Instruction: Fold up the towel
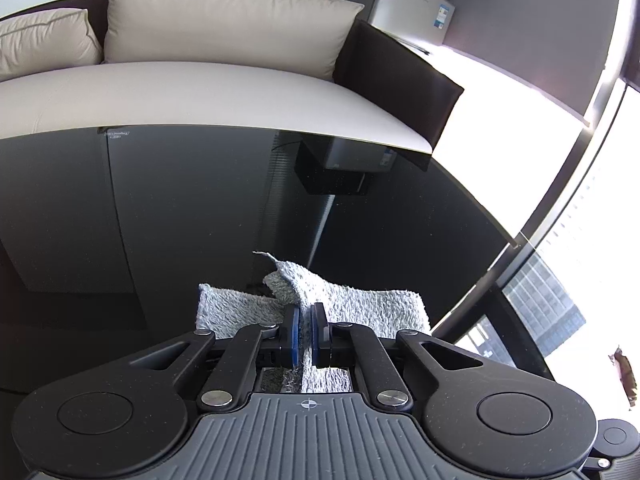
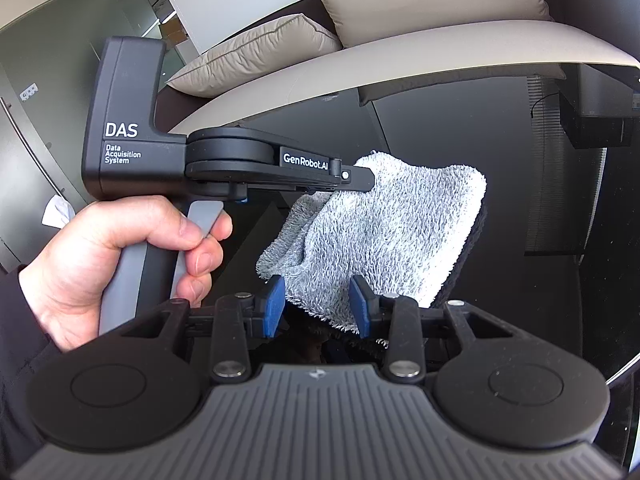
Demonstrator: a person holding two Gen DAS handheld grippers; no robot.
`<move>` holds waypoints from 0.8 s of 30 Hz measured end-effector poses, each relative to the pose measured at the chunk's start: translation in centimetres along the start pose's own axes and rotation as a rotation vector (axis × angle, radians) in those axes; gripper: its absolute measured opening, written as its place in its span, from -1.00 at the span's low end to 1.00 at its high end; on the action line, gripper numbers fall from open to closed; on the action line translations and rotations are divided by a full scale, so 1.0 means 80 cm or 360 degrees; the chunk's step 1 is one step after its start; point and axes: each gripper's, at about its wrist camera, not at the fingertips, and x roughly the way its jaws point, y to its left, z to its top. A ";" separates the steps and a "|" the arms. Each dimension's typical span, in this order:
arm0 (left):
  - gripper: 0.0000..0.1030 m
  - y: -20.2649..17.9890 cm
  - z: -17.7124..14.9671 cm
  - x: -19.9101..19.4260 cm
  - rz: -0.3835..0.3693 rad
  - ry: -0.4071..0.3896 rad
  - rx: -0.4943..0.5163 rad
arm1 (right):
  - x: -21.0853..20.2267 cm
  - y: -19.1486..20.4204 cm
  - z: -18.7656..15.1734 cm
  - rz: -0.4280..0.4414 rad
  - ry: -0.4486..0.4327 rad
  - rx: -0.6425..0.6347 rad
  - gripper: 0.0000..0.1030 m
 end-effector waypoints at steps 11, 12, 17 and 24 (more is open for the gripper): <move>-0.90 -0.003 0.009 -0.043 0.0007 -0.0091 0.0029 | -0.012 0.005 0.001 0.0012 -0.0039 -0.0069 -0.26; -0.90 -0.002 0.009 -0.045 0.0007 -0.0092 0.0027 | -0.012 0.006 0.001 0.0016 -0.0038 -0.0079 -0.26; -0.90 0.003 0.012 -0.052 0.0039 -0.0087 0.0025 | -0.014 0.008 -0.003 0.0023 -0.0028 -0.0103 -0.26; -0.90 0.003 0.017 -0.065 0.0116 -0.0105 0.0078 | -0.014 0.007 -0.004 0.0028 -0.0029 -0.0109 -0.26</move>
